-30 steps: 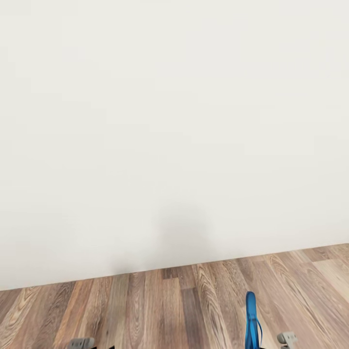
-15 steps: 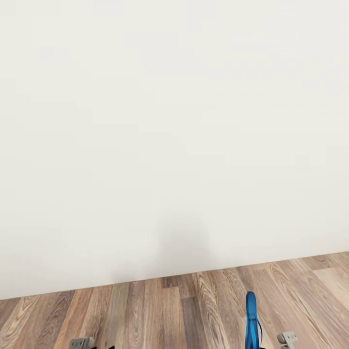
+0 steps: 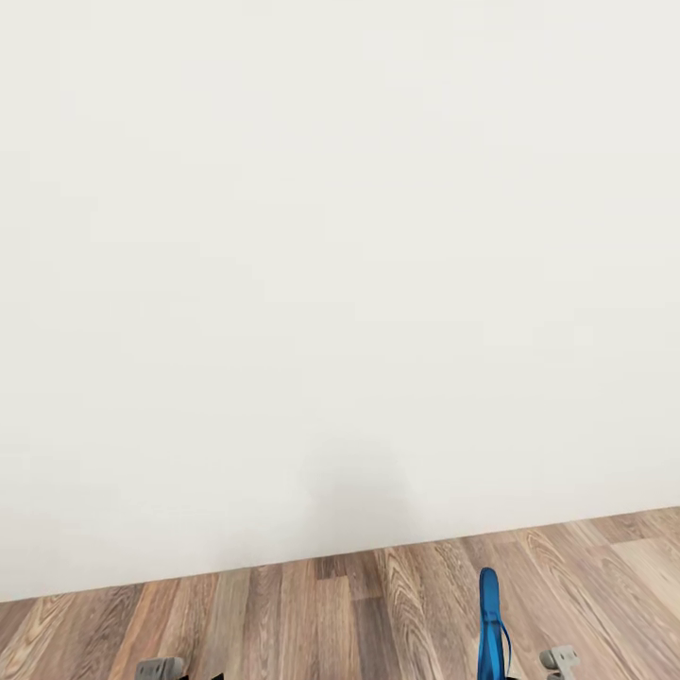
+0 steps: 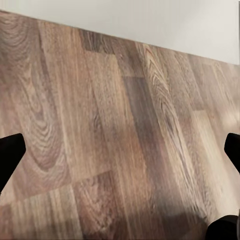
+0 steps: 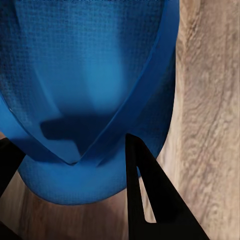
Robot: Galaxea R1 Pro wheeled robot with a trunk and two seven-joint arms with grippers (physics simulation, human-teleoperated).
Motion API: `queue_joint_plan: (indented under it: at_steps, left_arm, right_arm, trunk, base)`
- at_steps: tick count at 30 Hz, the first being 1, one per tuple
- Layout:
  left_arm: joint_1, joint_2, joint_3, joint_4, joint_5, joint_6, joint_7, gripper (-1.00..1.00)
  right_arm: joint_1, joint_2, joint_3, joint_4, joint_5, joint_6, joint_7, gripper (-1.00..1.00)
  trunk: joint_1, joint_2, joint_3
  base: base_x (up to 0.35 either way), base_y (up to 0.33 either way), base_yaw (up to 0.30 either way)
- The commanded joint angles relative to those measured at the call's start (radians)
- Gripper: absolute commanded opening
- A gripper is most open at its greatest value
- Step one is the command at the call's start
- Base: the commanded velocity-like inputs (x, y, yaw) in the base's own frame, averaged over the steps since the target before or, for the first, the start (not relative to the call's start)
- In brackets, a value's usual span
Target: In the bedroom, move the book from the bed onto either nightstand, and place the two sandals side by side next to the bed.
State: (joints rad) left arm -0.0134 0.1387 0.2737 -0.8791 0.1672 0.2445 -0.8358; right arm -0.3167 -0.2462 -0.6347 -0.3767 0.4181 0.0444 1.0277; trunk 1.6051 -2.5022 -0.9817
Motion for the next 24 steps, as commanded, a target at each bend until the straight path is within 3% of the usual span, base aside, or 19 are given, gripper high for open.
queue_joint_plan:
  at_steps: [1, 11, 24]
  left_arm:
    - [0.0, 0.0, 0.001, 0.0, 0.008, 0.01, -0.003, 1.0]
    - [0.0, -0.001, 0.0, 0.0, 0.008, 0.01, -0.003, 1.0]
    - [0.0, -0.001, -0.001, 0.0, 0.008, 0.01, -0.003, 1.0]
  right_arm:
    - [-0.001, 0.001, -0.008, -0.001, 0.007, 0.005, 0.006, -1.0]
    - [-0.001, 0.001, -0.008, -0.001, 0.007, 0.005, 0.006, -1.0]
    - [-0.001, 0.001, -0.008, -0.001, 0.007, 0.005, 0.006, -1.0]
  trunk:
    - [-0.001, 0.0, 0.003]
    - [-0.005, 0.002, 0.042]
    - [-0.055, 0.093, 0.082]
  base:
    - [0.0, 0.0, 0.0]
    - [0.0, 0.0, 0.0]
    - [0.0, 0.0, 0.0]
